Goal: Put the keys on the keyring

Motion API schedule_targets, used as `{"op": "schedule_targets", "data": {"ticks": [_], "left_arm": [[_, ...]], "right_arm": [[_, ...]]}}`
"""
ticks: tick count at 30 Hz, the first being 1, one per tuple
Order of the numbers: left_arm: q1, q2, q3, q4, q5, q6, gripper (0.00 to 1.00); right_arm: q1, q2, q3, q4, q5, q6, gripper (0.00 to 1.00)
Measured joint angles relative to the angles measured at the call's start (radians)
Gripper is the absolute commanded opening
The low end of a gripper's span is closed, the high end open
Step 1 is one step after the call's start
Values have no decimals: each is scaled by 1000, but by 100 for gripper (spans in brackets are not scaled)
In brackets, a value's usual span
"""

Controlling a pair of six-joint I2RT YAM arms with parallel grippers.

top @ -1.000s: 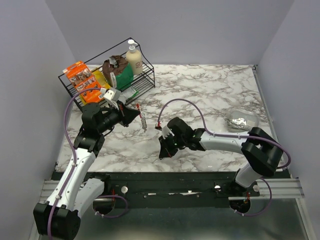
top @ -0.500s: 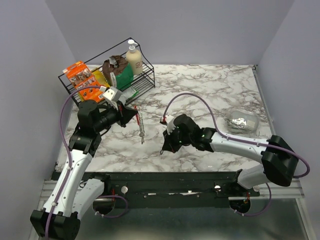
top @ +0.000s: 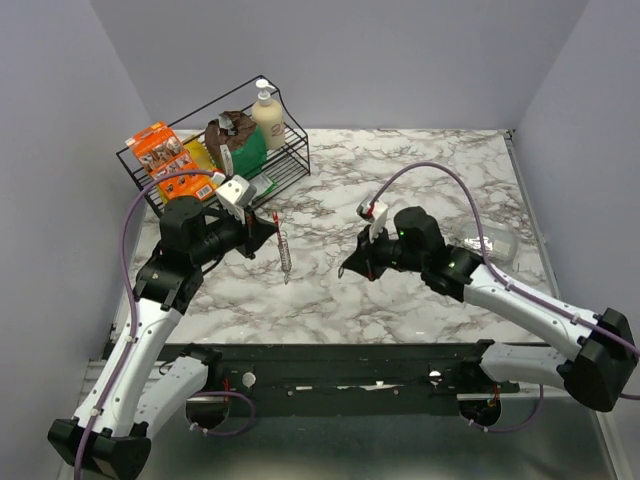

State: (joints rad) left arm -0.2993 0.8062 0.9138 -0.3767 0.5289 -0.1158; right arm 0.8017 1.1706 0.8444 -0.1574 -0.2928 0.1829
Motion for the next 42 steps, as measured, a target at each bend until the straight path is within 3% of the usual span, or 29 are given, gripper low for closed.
{"op": "schedule_targets", "data": {"ticks": [10,21,42], "left_arm": [[-109,2,4,-21,-45,-1,0],[-234,51,4,40,-85,-35,0],[-343,126,4,92,-111,-45,0]], "right_arm": [[-188,-158,0,-5,-240,-68,0],[-276,-171,5,8,-489,-39,0],[-349,-183,6,59,-593,10,0]]}}
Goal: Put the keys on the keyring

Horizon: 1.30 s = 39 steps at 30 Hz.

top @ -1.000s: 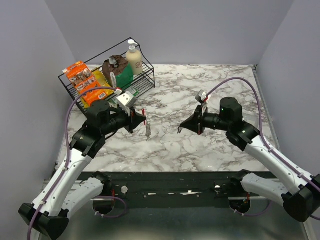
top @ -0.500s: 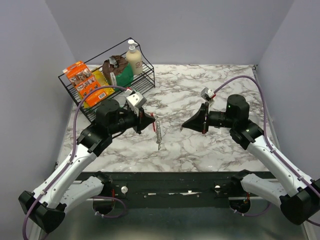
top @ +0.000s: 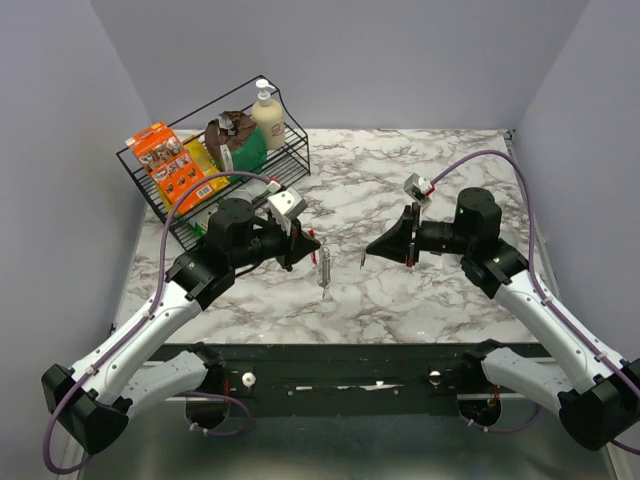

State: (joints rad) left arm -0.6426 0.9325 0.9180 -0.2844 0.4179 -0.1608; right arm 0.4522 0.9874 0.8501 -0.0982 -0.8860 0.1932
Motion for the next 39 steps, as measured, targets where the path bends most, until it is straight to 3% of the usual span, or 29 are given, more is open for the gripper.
{"op": "schedule_targets", "data": {"ticks": [19,39], "left_arm": [[-159,127,77,-40,-147,77,0],[-257,225,137,-55,-201,112,0]], "right_arm": [[-3,73,43,0,-59,1,0],[-3,105,49,-85,-42,-82,0]]}}
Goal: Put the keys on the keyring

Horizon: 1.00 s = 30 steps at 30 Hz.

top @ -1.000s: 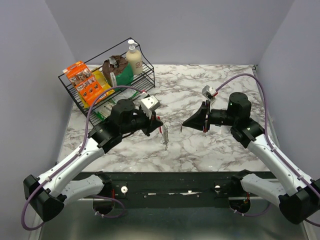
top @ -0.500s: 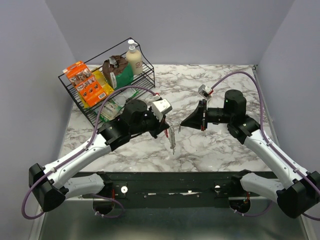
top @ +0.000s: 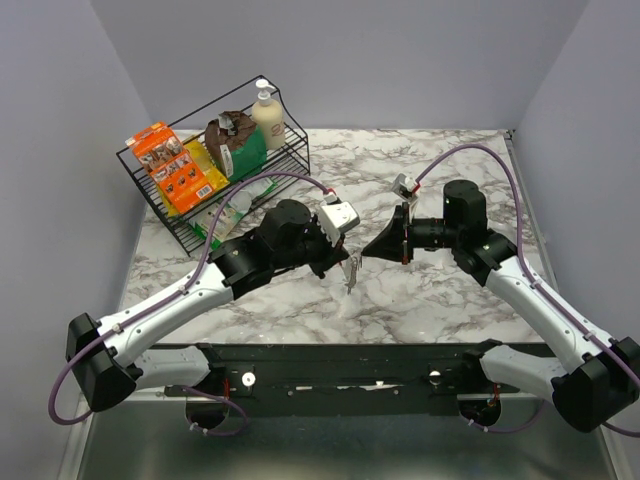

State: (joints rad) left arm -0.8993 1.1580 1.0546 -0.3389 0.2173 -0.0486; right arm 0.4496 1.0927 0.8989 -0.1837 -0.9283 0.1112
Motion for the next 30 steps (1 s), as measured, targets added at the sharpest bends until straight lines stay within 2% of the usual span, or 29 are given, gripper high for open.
{"op": "schedule_targets", "data": {"ticks": [30], "left_arm": [[-26,36,17,0,-5,0,0]], "right_arm": [[0,11,0,-27,-3,-16,0]]}}
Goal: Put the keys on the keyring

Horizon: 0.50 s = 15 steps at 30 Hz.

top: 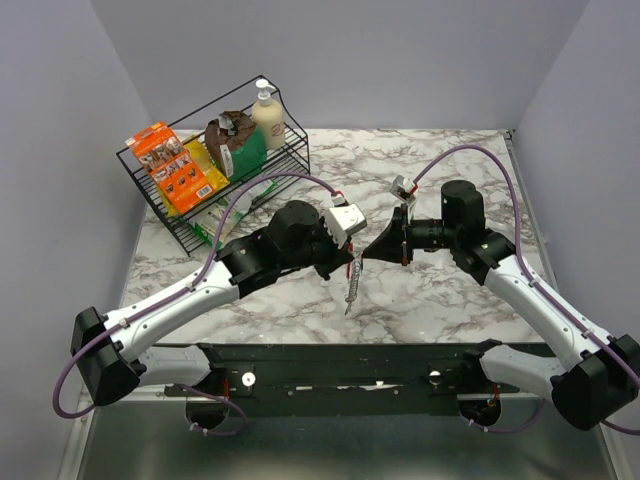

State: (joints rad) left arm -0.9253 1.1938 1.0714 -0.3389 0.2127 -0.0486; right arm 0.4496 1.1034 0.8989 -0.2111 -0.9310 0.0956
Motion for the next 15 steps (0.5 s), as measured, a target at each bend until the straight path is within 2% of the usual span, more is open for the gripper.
{"op": "schedule_targets", "data": {"ticks": [15], "left_arm": [[-7,5,0,1,0,0,0]], "right_arm": [[0,3,0,0,-6,0,0]]}}
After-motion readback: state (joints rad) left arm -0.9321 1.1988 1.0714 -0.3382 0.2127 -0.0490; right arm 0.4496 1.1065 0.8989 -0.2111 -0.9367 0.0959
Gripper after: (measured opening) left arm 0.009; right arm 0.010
